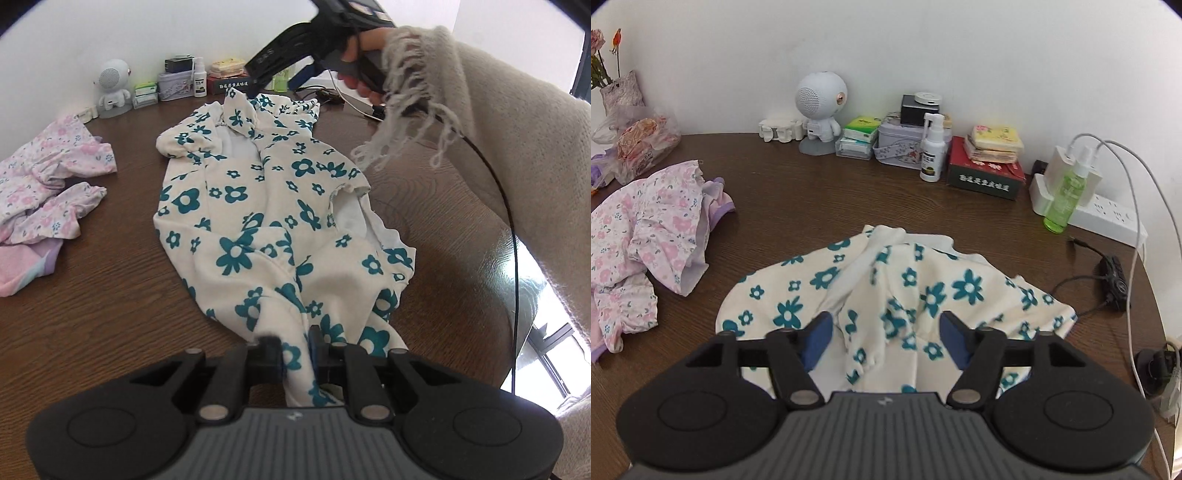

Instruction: Fold clothes

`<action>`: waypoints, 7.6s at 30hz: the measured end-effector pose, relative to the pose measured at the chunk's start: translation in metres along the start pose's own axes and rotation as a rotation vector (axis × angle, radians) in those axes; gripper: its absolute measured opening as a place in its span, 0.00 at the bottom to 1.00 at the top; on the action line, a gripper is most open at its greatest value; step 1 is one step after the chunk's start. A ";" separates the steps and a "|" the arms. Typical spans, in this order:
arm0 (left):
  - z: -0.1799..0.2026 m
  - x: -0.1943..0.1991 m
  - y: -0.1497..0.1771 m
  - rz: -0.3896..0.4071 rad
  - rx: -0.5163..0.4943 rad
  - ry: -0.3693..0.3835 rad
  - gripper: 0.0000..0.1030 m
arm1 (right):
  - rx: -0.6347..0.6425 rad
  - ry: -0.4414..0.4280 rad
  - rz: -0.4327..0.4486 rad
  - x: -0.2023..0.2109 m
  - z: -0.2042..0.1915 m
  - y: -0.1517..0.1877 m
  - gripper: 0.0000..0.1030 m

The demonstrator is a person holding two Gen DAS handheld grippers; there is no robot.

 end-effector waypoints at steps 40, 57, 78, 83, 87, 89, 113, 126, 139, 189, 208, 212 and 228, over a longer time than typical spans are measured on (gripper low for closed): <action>0.086 0.006 0.003 0.272 -0.501 -0.259 0.45 | 0.078 -0.353 0.120 0.156 -0.127 0.123 0.03; 0.024 0.063 -0.123 0.468 -0.167 -0.209 0.03 | 0.042 -0.135 0.394 0.181 -0.103 0.186 0.39; 0.011 0.054 -0.071 0.465 -0.077 -0.354 0.09 | 0.128 0.082 0.521 0.153 -0.139 0.161 0.06; 0.026 0.036 -0.057 0.445 -0.022 -0.365 0.29 | 0.092 0.044 0.522 0.166 -0.132 0.166 0.03; 0.037 0.032 -0.051 0.465 -0.036 -0.388 0.29 | 0.078 -0.015 0.529 0.174 -0.137 0.171 0.03; 0.041 0.033 -0.049 0.489 -0.072 -0.434 0.24 | 0.090 -0.025 0.535 0.178 -0.141 0.173 0.03; 0.011 0.068 -0.026 0.547 0.047 -0.569 0.12 | 0.085 0.206 0.428 0.156 -0.107 0.224 0.06; 0.021 0.045 0.018 0.392 0.148 -0.459 0.13 | 0.011 0.144 0.505 0.196 -0.108 0.233 0.04; -0.015 0.204 -0.174 0.837 0.083 -0.710 0.03 | 0.066 0.109 0.698 0.281 -0.101 0.070 0.02; 0.000 0.399 -0.344 0.769 0.111 -0.741 0.08 | 0.121 0.258 0.827 0.477 -0.167 -0.110 0.02; -0.021 0.245 -0.450 0.682 0.194 -0.747 0.08 | 0.087 0.317 0.678 0.359 -0.066 -0.190 0.02; -0.025 0.220 -0.487 0.734 0.232 -0.759 0.08 | 0.101 0.333 0.690 0.345 -0.037 -0.216 0.02; 0.071 0.167 -0.368 0.804 0.152 -0.739 0.08 | 0.354 0.321 0.639 0.370 -0.036 -0.086 0.02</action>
Point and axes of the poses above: each gripper's, at about its wrist camera, not at the fingertips, and x roughly against the way its jaws point, z to its right, y to its underside, the point moved 8 cm from there along -x, roughly the way its jaws point, and after that the axes turned 15 degrees about -y, right-handed, at the moved point
